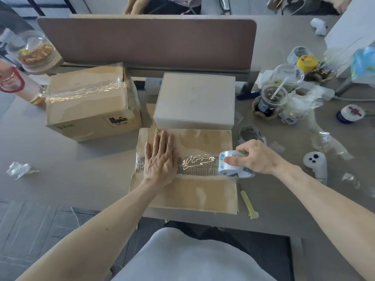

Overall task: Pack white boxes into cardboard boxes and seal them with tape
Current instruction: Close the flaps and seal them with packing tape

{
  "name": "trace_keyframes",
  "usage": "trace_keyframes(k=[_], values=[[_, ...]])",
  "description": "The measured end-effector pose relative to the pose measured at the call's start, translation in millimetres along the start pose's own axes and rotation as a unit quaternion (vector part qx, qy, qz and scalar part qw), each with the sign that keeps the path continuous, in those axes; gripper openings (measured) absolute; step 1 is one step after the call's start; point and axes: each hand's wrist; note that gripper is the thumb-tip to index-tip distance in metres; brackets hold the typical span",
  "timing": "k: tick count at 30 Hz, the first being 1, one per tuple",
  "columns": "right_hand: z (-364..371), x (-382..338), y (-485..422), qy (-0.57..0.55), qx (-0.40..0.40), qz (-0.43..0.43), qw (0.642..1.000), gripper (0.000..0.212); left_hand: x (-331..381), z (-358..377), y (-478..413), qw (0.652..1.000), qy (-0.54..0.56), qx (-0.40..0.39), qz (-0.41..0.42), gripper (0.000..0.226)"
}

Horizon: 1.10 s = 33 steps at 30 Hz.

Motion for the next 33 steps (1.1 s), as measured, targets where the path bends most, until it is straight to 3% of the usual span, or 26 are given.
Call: trace_keyframes(k=[4,10,17,23,28,33], values=[[0,5,3,-0.053,-0.02,-0.013,0.998,0.066,45,-1,5,0.997,0.032,-0.024,0.062,0.067],[-1,17,10,-0.173,-0.058,-0.019,0.983,0.049,65,12,7,0.998,-0.003,-0.032,0.049,0.058],[-21,46,27,-0.003,-0.002,0.014,1.0,0.065,65,14,6,0.998,-0.009,-0.031,0.048,0.056],[-13,79,27,0.087,0.038,0.061,0.994,0.066,64,13,8,0.998,0.003,-0.023,0.062,0.058],[19,96,16,0.076,0.038,0.099,0.991,0.067,62,15,6,0.994,0.084,0.002,0.064,0.057],[35,96,10,0.01,0.038,0.103,0.994,0.063,69,-2,14,0.97,0.223,0.056,0.081,0.033]])
Point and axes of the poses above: each hand's wrist, its own y-axis away from the middle knuckle, its own z-axis out of the palm, x = y × z, and after that the axes turned 7 degrees about -z, right-handed
